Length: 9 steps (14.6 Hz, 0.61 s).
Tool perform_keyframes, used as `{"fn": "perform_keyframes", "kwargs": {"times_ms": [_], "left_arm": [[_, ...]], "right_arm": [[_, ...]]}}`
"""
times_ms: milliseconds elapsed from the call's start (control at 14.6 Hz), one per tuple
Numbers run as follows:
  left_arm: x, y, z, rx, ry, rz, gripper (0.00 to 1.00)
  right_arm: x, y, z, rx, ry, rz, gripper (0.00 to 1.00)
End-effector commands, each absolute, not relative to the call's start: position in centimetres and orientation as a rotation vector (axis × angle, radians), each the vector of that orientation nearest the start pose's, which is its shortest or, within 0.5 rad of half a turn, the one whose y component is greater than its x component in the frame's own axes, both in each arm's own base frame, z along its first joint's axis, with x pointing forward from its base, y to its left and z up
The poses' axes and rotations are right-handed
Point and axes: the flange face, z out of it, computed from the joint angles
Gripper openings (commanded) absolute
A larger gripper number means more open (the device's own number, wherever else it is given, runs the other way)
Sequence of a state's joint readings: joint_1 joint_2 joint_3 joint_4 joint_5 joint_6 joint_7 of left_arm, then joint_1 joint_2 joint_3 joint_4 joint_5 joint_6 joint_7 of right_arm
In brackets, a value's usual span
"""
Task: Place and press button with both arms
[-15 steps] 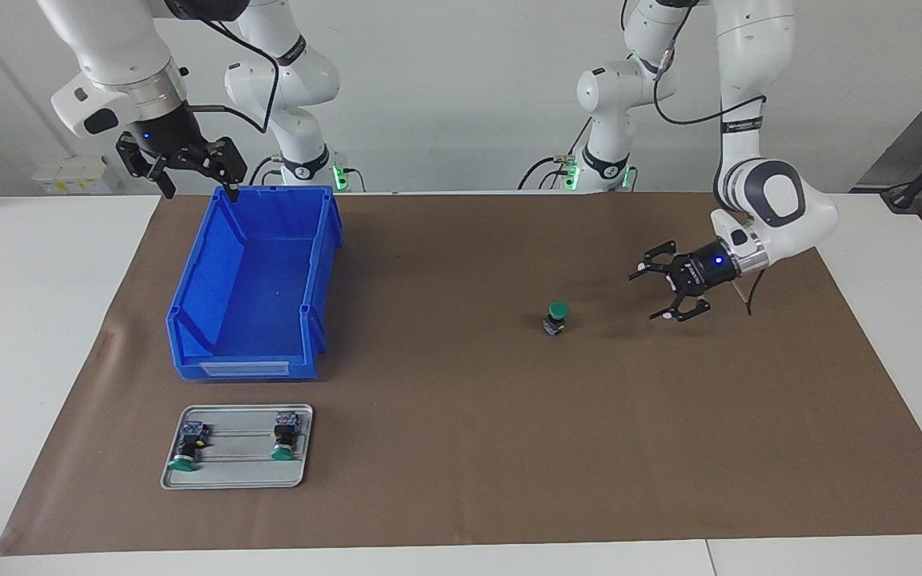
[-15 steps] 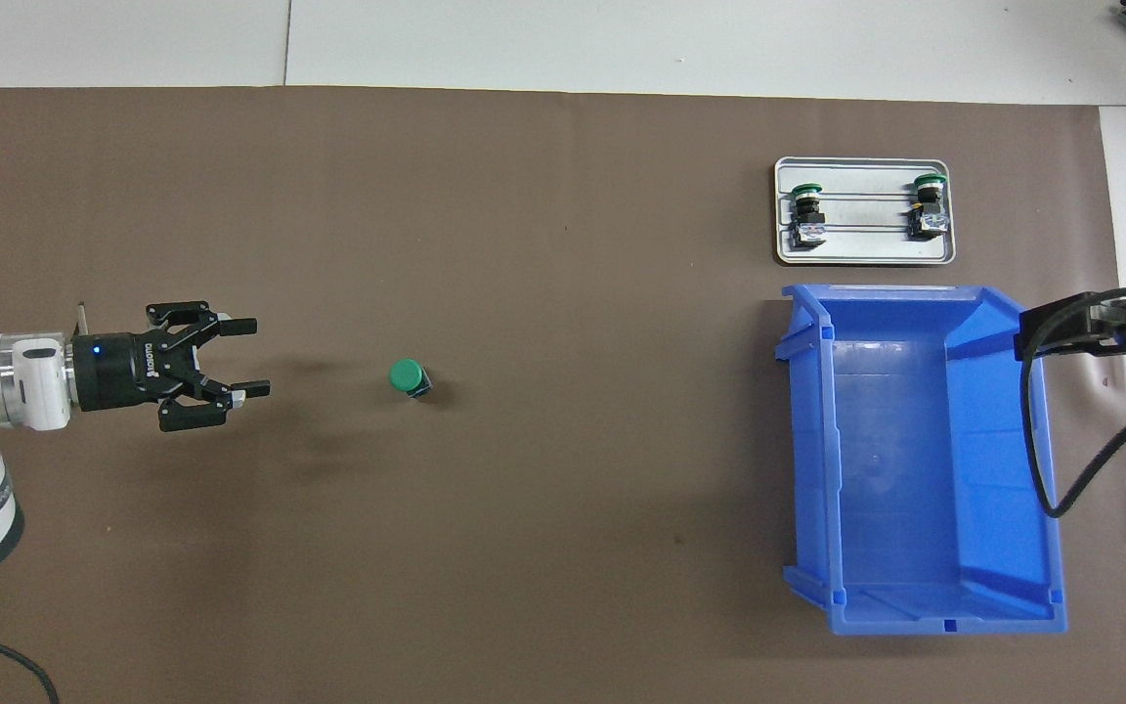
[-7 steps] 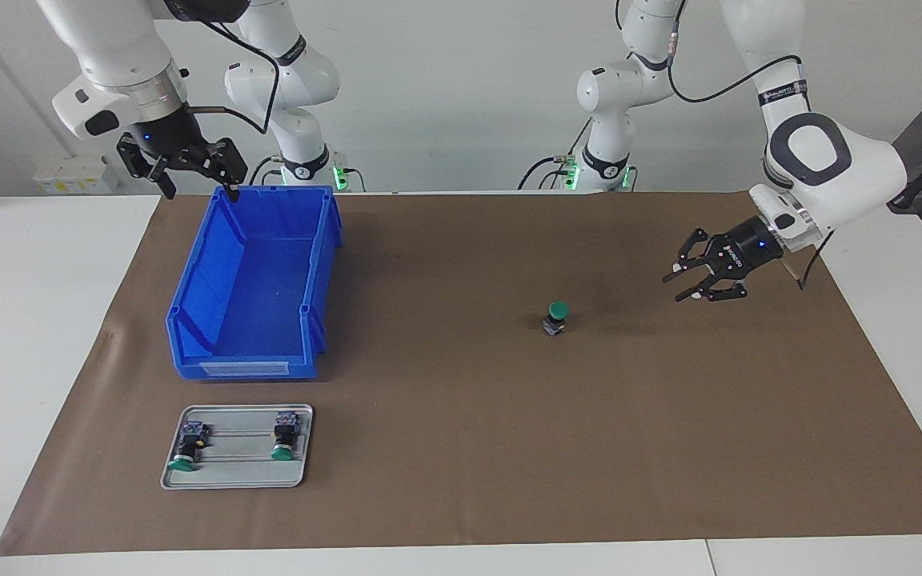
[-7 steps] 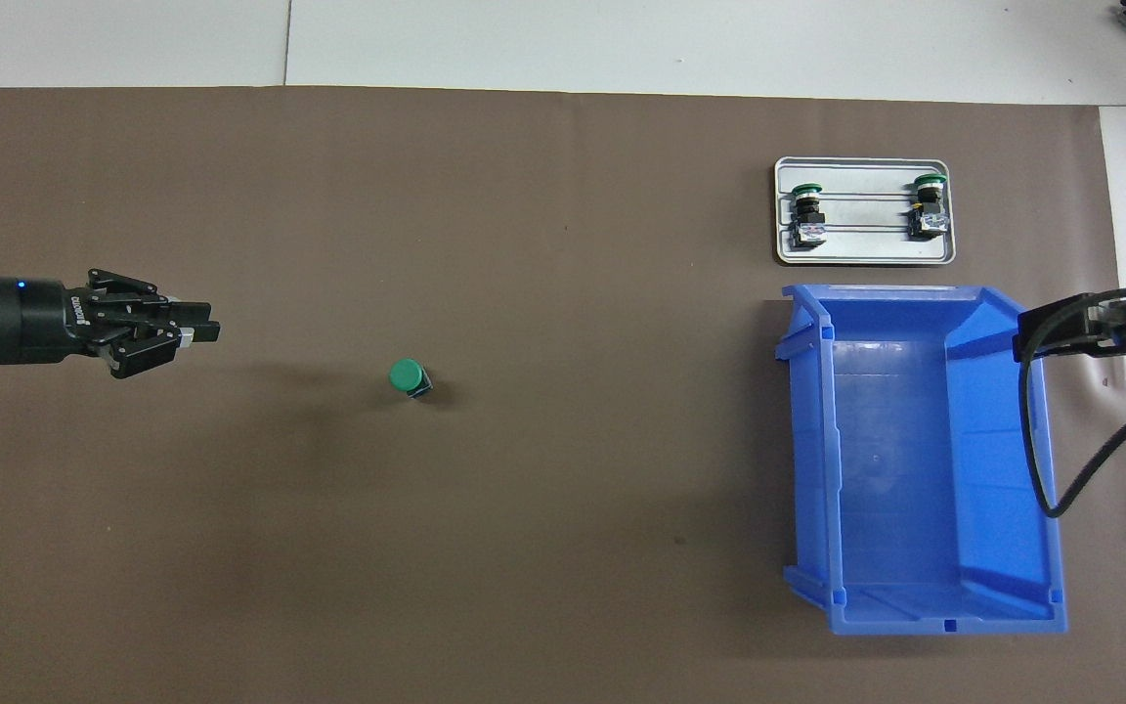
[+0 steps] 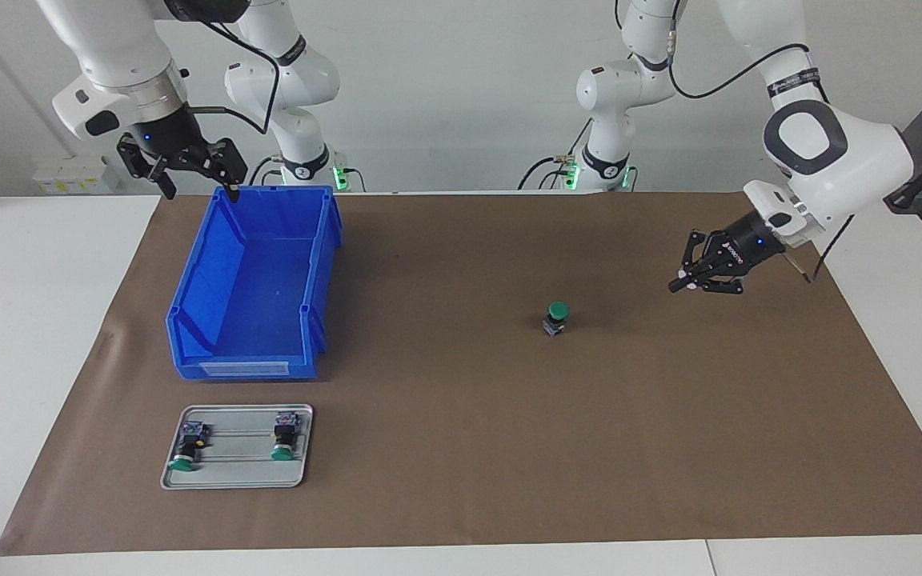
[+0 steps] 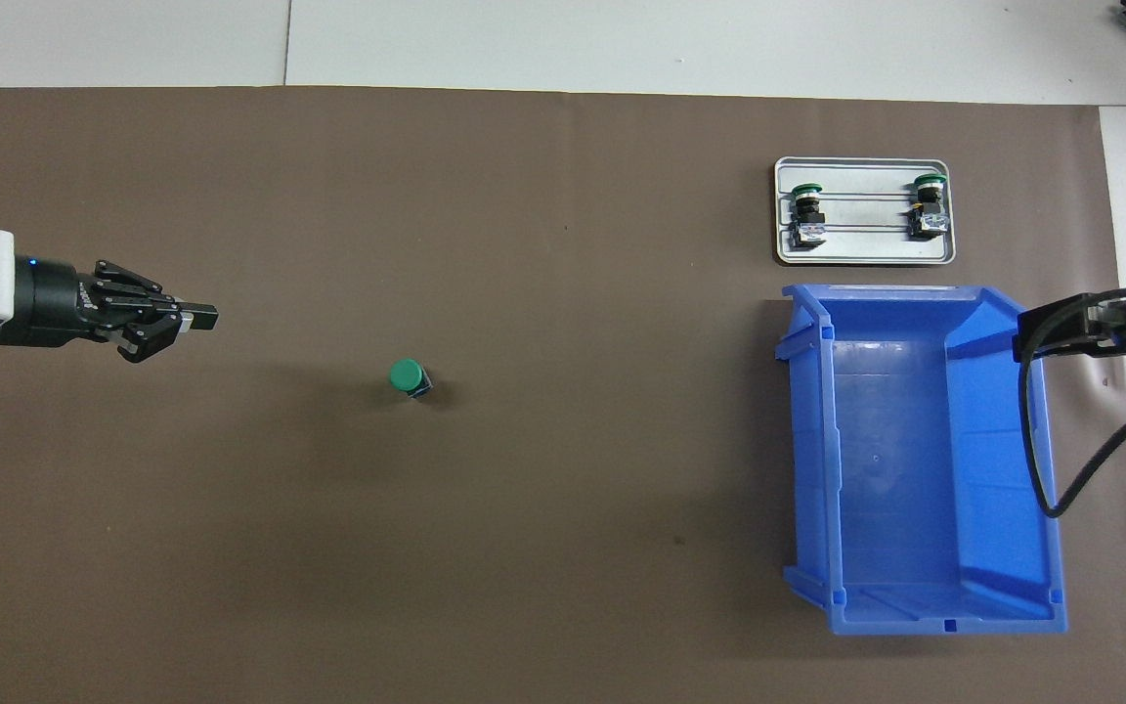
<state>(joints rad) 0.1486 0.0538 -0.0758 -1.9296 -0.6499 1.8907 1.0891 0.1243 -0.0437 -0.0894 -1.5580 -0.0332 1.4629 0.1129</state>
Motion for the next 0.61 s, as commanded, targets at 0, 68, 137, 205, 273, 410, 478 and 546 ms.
{"fn": "perform_keyframes", "kwargs": {"times_ms": [0, 68, 137, 205, 273, 410, 478, 546], "left_arm": [[58.0, -3.0, 48.0, 2.465, -0.963, 0.249, 0.0], [58.2, -4.7, 48.7, 2.486, -0.935, 0.235, 0.0], [58.2, -6.5, 48.9, 2.534, -0.9, 0.195, 0.0], [58.2, -8.9, 48.8, 2.603, -0.895, 0.139, 0.0], [57.9, -11.4, 48.7, 2.681, -0.908, 0.094, 0.0], [57.4, -14.7, 48.2, 2.766, -0.883, 0.088, 0.0], [56.9, -16.4, 48.2, 2.776, -0.858, 0.076, 0.0], [56.5, -17.6, 47.9, 2.808, -0.804, 0.052, 0.0]], "right_arm": [[52.7, 1.4, 64.3, -3.151, 0.161, 0.067, 1.0], [52.7, 1.4, 64.3, -3.151, 0.158, 0.067, 1.0], [52.7, 1.3, 64.3, -3.15, 0.161, 0.067, 1.0], [52.7, 1.3, 64.4, -3.15, 0.161, 0.064, 1.0], [52.7, 1.3, 64.3, -3.15, 0.161, 0.067, 1.0], [52.7, 1.3, 64.3, -3.149, 0.161, 0.067, 1.0], [52.7, 1.3, 64.3, -3.15, 0.161, 0.067, 1.0], [52.7, 1.3, 64.3, -3.15, 0.161, 0.067, 1.0]]}}
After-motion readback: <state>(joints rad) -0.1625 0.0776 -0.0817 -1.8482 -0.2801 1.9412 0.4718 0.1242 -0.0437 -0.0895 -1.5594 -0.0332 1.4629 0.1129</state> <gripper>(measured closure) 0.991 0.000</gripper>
